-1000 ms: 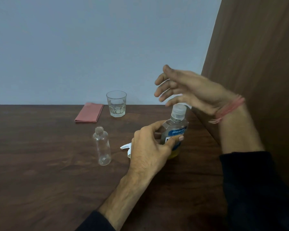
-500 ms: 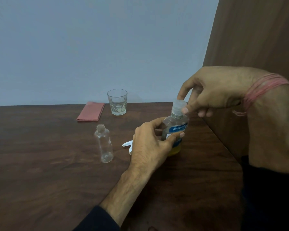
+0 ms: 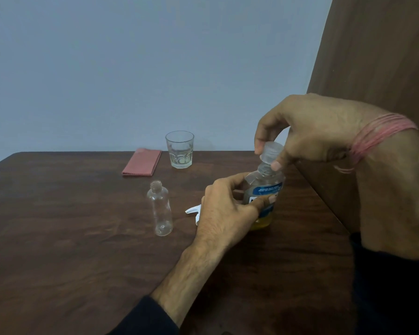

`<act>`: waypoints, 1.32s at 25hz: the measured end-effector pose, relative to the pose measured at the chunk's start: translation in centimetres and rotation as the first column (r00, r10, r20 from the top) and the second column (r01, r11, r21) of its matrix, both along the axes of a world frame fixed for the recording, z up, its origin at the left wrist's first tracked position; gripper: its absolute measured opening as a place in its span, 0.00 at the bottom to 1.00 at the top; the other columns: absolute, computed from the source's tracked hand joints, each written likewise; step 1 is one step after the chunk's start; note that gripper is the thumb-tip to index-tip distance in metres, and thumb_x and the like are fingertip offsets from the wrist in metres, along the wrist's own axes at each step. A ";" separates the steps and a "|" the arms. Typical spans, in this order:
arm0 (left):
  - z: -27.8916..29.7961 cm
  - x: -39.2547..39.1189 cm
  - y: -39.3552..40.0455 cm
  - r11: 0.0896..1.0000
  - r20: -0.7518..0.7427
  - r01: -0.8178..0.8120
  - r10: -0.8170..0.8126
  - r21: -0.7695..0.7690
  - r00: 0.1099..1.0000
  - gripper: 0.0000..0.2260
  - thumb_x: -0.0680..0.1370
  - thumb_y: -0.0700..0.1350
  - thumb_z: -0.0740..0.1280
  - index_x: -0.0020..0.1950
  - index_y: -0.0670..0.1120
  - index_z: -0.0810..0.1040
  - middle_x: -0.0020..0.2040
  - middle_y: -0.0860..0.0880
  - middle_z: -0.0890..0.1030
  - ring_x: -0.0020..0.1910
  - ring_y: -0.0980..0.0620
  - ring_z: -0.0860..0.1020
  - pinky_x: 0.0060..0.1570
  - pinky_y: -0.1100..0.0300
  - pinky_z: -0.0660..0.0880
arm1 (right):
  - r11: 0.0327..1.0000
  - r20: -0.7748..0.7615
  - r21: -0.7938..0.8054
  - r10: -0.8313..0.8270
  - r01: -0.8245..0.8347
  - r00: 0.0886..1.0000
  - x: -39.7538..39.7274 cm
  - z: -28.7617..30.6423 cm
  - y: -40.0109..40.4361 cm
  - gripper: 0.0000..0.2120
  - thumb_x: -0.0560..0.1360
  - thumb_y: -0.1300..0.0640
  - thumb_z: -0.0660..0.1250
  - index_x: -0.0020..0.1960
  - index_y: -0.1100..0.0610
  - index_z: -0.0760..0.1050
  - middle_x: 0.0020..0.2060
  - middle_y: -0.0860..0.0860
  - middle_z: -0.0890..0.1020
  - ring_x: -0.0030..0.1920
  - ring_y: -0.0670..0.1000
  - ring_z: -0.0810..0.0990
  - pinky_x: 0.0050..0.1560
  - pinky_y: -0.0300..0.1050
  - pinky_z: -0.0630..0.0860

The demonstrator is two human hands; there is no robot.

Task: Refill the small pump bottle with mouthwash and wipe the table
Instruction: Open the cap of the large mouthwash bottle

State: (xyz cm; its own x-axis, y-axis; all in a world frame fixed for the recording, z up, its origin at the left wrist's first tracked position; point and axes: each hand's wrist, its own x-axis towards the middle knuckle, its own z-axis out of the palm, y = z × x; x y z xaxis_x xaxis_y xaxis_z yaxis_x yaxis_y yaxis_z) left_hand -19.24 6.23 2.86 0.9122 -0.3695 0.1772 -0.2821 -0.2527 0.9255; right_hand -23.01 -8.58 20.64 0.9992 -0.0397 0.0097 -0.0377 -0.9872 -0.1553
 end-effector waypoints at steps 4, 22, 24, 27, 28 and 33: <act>0.2 0.1 0.3 1.000 -0.013 0.026 -0.026 -0.010 1.000 0.25 0.78 0.54 0.85 0.75 0.59 0.86 0.63 0.59 0.91 0.65 0.58 0.88 0.68 0.50 0.87 | 0.984 0.101 0.165 0.045 -0.062 0.994 -1.1 0.8 -1.8 0.17 0.70 0.52 0.86 0.49 0.35 0.83 0.46 0.25 0.84 0.38 0.37 0.85 0.50 0.45 0.77; -0.7 0.7 1.8 0.993 0.094 0.117 -0.115 -0.014 0.989 0.24 0.83 0.43 0.81 0.72 0.55 0.73 0.68 0.54 0.89 0.64 0.57 0.89 0.62 0.61 0.87 | 0.841 -0.155 0.525 -0.058 0.132 0.986 8.7 -13.9 -8.2 0.18 0.73 0.69 0.80 0.55 0.51 0.83 0.49 0.49 0.90 0.46 0.46 0.88 0.32 0.30 0.79; -0.8 1.0 2.1 0.994 0.116 0.110 -0.108 -0.011 0.987 0.24 0.83 0.44 0.80 0.72 0.56 0.73 0.69 0.55 0.89 0.64 0.57 0.89 0.62 0.61 0.87 | 0.843 -0.148 0.521 -0.065 0.134 0.987 8.3 -14.5 -7.5 0.18 0.74 0.66 0.81 0.55 0.48 0.81 0.49 0.47 0.88 0.50 0.48 0.87 0.31 0.32 0.79; -0.8 1.2 2.5 0.996 0.132 0.083 -0.085 0.021 0.988 0.24 0.84 0.44 0.79 0.74 0.57 0.71 0.70 0.56 0.86 0.62 0.61 0.88 0.59 0.63 0.88 | 0.880 -0.164 0.446 -0.097 0.161 0.982 5.9 -15.0 -7.0 0.18 0.68 0.55 0.87 0.54 0.46 0.85 0.51 0.45 0.87 0.54 0.48 0.85 0.43 0.41 0.78; -0.8 1.3 2.6 0.997 0.134 0.081 -0.083 0.019 0.987 0.24 0.84 0.44 0.79 0.73 0.58 0.70 0.69 0.58 0.86 0.60 0.65 0.88 0.55 0.66 0.87 | 0.887 -0.175 0.428 -0.108 0.174 0.979 4.7 -15.3 -6.9 0.19 0.67 0.54 0.88 0.53 0.46 0.85 0.52 0.45 0.87 0.54 0.47 0.84 0.48 0.43 0.78; -1.0 1.1 2.3 0.996 0.101 0.088 -0.085 -0.023 0.991 0.25 0.85 0.42 0.79 0.74 0.56 0.71 0.65 0.62 0.84 0.58 0.64 0.89 0.61 0.60 0.88 | 0.897 -0.178 0.394 -0.140 0.201 0.974 -0.4 -15.7 -5.5 0.21 0.68 0.49 0.88 0.56 0.46 0.84 0.55 0.46 0.84 0.55 0.48 0.83 0.53 0.44 0.80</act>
